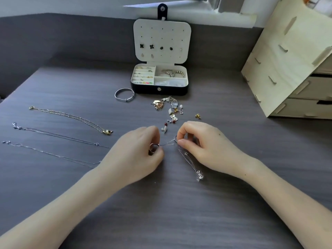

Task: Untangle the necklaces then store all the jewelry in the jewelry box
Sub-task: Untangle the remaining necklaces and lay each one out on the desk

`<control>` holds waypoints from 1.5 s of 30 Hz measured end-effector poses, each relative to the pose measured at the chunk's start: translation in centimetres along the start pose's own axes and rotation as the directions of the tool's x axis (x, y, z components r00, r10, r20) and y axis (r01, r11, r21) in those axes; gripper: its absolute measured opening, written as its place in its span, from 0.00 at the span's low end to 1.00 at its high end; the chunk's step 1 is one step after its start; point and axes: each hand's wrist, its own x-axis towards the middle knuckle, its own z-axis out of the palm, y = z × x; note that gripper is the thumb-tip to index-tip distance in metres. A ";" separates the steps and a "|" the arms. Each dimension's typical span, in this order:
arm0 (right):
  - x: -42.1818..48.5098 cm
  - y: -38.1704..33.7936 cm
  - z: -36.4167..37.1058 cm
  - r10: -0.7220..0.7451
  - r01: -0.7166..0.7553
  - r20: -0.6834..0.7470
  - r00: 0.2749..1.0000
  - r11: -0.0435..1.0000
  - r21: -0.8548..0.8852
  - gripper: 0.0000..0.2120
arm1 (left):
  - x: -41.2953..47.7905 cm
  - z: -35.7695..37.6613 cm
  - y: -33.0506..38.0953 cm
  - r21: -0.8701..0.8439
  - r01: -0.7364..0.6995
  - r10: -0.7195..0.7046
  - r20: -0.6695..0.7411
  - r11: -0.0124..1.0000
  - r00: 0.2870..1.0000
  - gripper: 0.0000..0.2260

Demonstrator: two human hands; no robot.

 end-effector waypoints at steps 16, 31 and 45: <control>-1.3 0.5 -0.3 0.001 -0.004 -0.058 0.998 0.998 -0.056 0.07 | -0.4 0.4 0.8 0.110 -0.241 0.253 -0.117 0.964 0.960 0.05; -3.2 -1.6 -2.5 0.126 -0.050 0.348 0.929 0.975 -0.218 0.16 | -1.5 0.8 0.3 0.086 -0.286 0.285 0.020 0.954 0.958 0.14; 1.8 -1.6 0.4 0.142 -0.128 0.067 0.988 0.975 -0.181 0.12 | -1.8 0.3 0.3 0.105 -0.323 0.321 0.040 0.940 0.946 0.16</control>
